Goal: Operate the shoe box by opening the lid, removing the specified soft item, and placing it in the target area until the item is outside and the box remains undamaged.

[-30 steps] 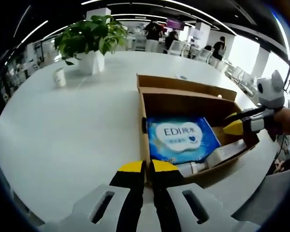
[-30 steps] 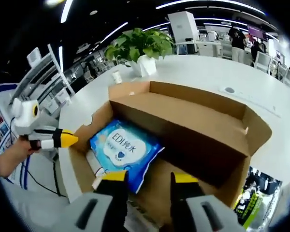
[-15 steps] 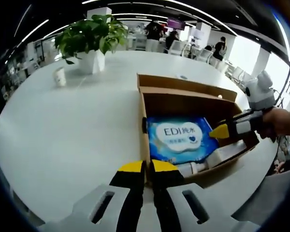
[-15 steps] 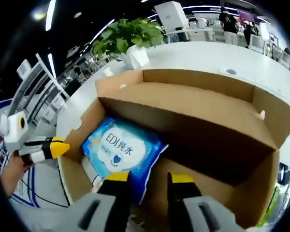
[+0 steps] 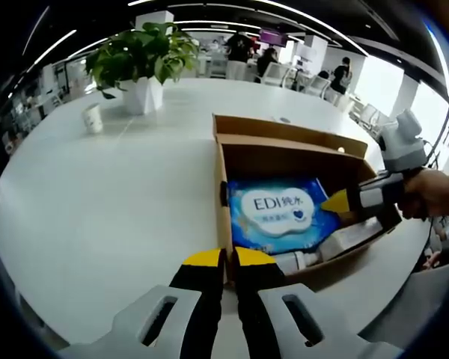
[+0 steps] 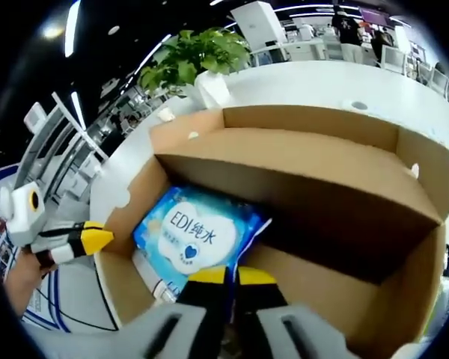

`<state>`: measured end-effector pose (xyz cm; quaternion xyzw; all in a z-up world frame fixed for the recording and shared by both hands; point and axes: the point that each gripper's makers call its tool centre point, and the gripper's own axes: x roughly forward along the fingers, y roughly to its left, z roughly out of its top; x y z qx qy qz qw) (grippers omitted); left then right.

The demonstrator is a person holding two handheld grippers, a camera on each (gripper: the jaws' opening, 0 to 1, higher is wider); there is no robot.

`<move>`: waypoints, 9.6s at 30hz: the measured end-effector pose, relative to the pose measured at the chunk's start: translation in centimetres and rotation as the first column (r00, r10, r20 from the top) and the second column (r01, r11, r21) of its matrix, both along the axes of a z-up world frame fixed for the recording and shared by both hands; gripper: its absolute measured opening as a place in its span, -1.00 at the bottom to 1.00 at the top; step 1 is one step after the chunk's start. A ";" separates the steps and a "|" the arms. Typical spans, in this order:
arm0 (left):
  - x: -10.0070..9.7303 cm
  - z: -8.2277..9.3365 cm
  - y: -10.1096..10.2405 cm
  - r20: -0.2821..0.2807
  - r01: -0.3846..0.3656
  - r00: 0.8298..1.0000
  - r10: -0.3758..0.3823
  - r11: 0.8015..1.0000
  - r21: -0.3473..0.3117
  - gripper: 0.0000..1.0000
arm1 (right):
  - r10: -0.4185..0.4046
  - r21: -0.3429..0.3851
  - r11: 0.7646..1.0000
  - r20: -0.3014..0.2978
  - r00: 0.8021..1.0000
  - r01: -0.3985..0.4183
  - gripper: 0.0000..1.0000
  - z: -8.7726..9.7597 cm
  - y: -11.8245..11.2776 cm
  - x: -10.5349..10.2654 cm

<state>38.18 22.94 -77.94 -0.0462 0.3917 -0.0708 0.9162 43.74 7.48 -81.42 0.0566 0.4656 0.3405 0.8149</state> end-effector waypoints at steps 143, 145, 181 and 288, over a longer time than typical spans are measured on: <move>-0.3 0.4 -0.6 -0.009 -0.019 1.000 0.019 1.000 -0.015 -0.96 | -0.341 0.432 0.872 0.197 0.919 0.231 -1.00 26.8 -13.6 3.1; -0.4 0.4 -0.6 -0.010 -0.019 1.000 0.019 1.000 -0.015 -0.96 | -0.349 0.432 0.870 0.196 0.916 0.238 -1.00 26.8 -14.2 3.1; -0.6 0.4 -0.5 -0.009 -0.030 1.000 0.030 1.000 0.004 -0.97 | -0.455 0.409 0.839 0.166 0.875 0.359 -1.00 23.7 -22.7 2.8; -0.5 0.2 0.0 -0.005 -0.040 0.999 0.040 0.999 -0.013 -0.97 | -0.584 0.059 0.812 0.100 0.806 0.581 -1.00 4.9 -30.2 2.9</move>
